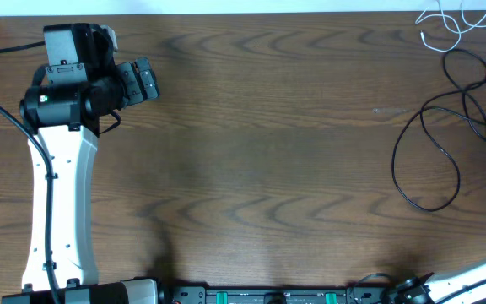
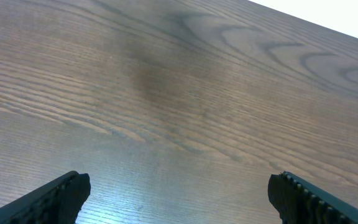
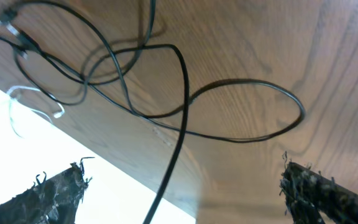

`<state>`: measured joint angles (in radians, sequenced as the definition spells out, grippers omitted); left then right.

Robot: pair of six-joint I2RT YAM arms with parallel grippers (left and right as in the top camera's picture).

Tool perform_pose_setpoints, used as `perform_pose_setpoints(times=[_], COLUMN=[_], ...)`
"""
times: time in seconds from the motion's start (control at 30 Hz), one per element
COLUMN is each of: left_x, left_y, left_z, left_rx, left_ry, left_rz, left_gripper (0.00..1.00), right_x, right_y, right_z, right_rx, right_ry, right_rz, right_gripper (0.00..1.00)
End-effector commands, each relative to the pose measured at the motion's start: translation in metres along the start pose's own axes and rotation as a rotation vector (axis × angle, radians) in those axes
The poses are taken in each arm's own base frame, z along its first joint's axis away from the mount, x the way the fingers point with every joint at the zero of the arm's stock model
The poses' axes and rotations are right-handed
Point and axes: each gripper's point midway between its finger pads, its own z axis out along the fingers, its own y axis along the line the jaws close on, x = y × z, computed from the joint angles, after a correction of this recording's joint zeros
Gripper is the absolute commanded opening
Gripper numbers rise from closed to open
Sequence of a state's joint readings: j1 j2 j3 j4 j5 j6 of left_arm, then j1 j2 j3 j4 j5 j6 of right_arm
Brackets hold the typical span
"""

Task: Untangle cables

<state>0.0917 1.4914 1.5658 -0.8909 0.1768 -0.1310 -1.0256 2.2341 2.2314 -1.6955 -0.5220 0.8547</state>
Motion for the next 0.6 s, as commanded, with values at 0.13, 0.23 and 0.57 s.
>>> perform_pose_setpoints(times=[0.13, 0.23, 0.57], left_x=[0.001, 0.001, 0.001], left_y=[0.003, 0.003, 0.002], left_z=[0.003, 0.003, 0.004], left_rx=[-0.009, -0.009, -0.006], left_ry=[0.008, 0.007, 0.009], left_rz=[-0.006, -0.006, -0.006], left_gripper=[0.96, 0.96, 0.96], right_x=[-0.016, -0.024, 0.063], right_y=[-0.019, -0.027, 0.070], right_z=[0.006, 0.007, 0.067], right_rx=[0.174, 0.290, 0.105], right_ry=[-0.164, -0.303, -0.134], right_rz=[-0.026, -0.012, -1.068], right_gripper=[0.98, 0.99, 0.99])
